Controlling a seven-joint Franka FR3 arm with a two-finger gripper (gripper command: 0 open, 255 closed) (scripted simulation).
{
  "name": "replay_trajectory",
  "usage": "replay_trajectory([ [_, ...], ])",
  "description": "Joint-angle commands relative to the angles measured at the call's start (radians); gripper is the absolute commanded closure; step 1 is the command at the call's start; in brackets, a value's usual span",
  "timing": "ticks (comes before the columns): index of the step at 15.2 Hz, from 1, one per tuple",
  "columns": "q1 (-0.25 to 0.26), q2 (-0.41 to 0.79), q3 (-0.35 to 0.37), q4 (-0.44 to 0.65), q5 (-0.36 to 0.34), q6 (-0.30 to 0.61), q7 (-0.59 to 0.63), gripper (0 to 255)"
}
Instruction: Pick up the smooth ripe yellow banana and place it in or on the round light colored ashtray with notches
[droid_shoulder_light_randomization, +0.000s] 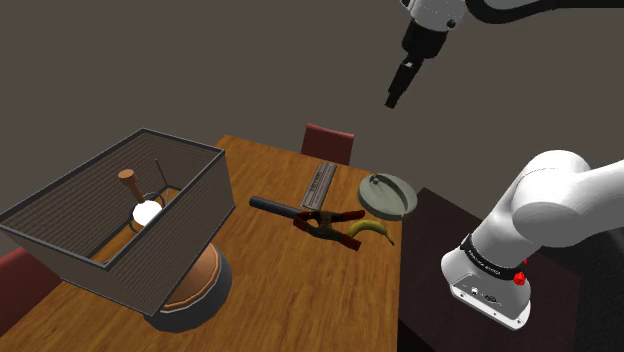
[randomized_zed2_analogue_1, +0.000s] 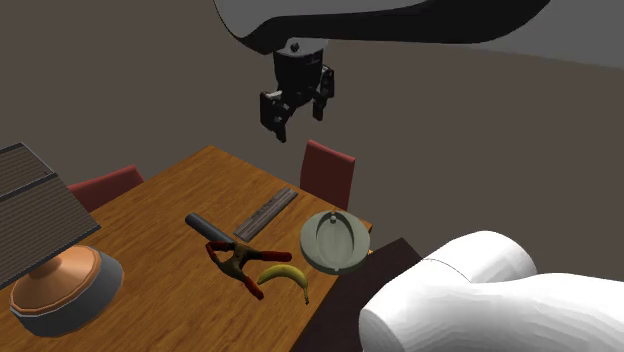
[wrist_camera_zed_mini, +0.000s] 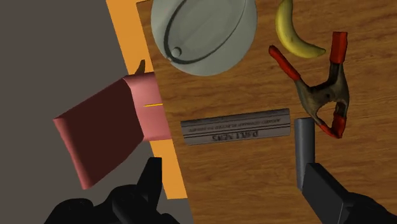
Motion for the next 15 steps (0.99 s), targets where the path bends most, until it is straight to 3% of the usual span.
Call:
replay_trajectory([
  [1,0.02,0.007,0.011,-0.049,0.006,0.035,-0.014,0],
  [15,0.142,0.208,0.075,-0.331,0.025,0.364,-0.124,0],
])
